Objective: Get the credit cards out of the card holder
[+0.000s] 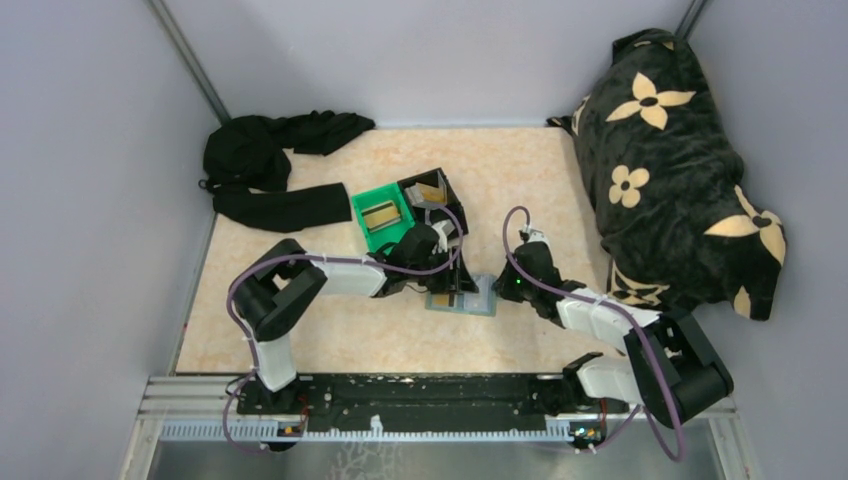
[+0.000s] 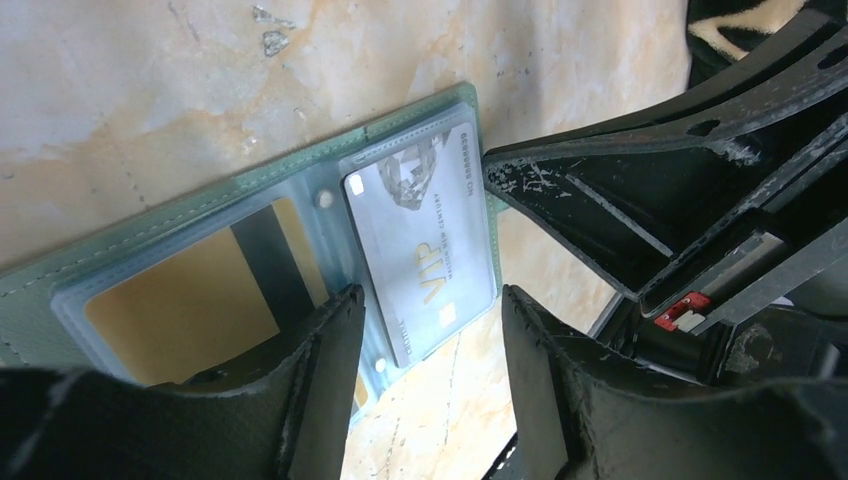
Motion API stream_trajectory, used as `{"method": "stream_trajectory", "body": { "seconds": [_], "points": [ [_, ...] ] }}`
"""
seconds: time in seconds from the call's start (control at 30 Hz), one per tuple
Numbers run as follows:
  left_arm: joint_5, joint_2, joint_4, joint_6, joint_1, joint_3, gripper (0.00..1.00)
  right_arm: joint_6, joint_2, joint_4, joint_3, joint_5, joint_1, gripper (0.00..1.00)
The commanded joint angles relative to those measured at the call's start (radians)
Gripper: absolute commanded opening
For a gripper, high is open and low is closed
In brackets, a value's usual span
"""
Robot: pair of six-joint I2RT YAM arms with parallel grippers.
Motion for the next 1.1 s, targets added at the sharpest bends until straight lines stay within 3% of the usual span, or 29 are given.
{"method": "stream_trajectory", "body": {
  "seconds": [0.0, 0.23, 0.53, 0.7, 0.87, 1.07],
  "points": [
    [0.036, 0.03, 0.073, -0.033, 0.023, -0.056, 0.58, 0.013, 0.027, 0.012, -0.031, -0.021, -0.002, 0.0],
    [0.121, 0.064, 0.232, -0.089, 0.06, -0.128, 0.4, 0.012, 0.05, 0.02, -0.03, -0.034, -0.002, 0.0],
    [0.184, 0.117, 0.472, -0.154, 0.062, -0.176, 0.31, 0.0, 0.085, 0.032, -0.028, -0.071, -0.002, 0.0],
    [0.198, 0.143, 0.501, -0.173, 0.066, -0.169, 0.2, -0.001, 0.085, 0.029, -0.032, -0.068, -0.002, 0.0],
    [0.198, 0.155, 0.514, -0.181, 0.067, -0.167, 0.16, -0.003, 0.086, 0.027, -0.03, -0.075, -0.002, 0.0],
    [0.207, 0.164, 0.535, -0.196, 0.068, -0.164, 0.02, -0.007, 0.094, 0.028, -0.035, -0.082, -0.002, 0.0]
  ]
}}
